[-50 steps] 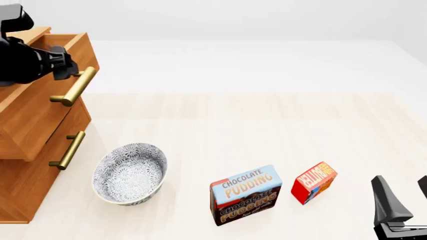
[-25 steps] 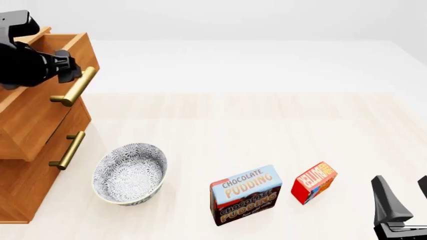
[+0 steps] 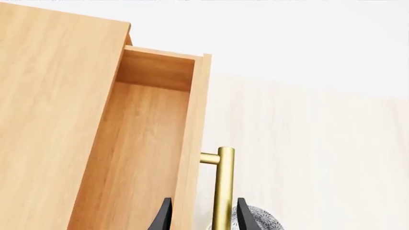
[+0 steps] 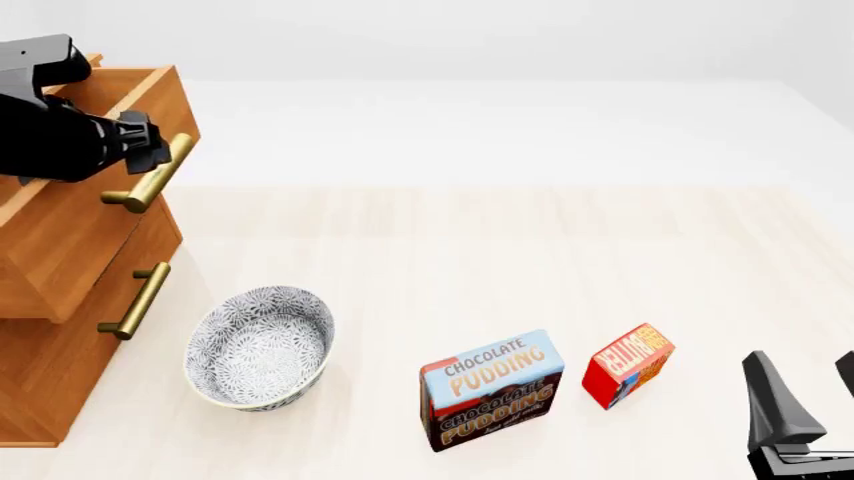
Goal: Put the butter at the back in the top drawer of the cabinet and close it.
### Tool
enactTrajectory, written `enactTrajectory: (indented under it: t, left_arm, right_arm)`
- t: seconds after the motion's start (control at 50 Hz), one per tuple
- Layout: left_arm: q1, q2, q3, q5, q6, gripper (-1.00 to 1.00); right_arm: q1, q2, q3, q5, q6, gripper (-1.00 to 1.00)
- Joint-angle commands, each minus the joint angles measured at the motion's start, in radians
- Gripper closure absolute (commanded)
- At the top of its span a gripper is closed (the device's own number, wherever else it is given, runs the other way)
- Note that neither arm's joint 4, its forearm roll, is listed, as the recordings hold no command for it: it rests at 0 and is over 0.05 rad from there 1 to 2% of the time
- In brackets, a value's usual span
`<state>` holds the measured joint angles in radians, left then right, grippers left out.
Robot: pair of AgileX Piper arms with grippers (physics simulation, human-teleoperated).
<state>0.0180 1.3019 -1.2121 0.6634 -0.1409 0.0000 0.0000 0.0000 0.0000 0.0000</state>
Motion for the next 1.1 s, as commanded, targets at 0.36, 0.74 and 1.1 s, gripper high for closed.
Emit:
enactTrajectory:
  t: [0.36,0.74,1.1]
  left_arm:
    - [-0.006,0.026,0.042,-0.031,-0.009,-1.00]
    - [-0.031,0.016,0.048,-0.029,-0.022,-1.00]
    - [-0.067,0.012,0.028,-0.014,-0.037,-1.00]
  right_arm:
    - [0.000,0.000,0.000,0.000,0.000,-1.00]
    - [0.000,0.000,0.000,0.000,0.000,-1.00]
    - [0.000,0.000,0.000,0.000,0.000,-1.00]
